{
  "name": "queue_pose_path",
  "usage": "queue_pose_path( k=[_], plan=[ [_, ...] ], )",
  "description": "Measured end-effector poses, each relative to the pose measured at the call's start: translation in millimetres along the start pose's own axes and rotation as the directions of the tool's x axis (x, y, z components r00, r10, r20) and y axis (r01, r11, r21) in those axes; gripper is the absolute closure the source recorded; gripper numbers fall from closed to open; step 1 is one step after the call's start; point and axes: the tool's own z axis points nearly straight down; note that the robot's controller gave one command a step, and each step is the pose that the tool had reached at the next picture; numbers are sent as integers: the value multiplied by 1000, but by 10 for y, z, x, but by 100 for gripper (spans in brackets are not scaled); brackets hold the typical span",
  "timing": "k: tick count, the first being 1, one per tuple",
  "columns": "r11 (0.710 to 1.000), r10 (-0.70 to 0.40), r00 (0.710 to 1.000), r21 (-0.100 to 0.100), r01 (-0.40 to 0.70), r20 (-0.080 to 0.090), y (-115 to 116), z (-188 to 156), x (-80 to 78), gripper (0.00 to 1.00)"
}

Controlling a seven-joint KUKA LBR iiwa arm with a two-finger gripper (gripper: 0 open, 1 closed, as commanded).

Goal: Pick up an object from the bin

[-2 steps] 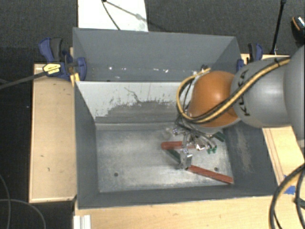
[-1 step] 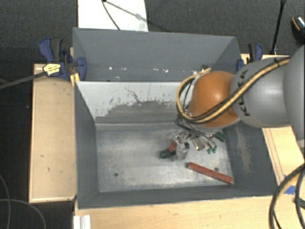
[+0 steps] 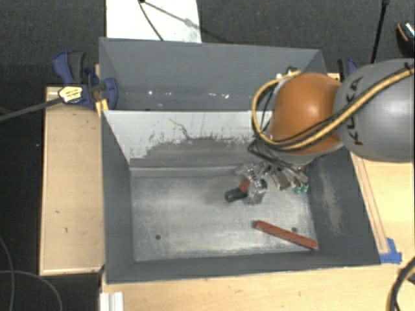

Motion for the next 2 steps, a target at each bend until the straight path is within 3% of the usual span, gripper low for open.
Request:
queue_pose_path(
  k=[2],
  plan=[
    [1000, 14, 1000, -1, -14, -2, -4, -332, -22, 100]
  ],
)
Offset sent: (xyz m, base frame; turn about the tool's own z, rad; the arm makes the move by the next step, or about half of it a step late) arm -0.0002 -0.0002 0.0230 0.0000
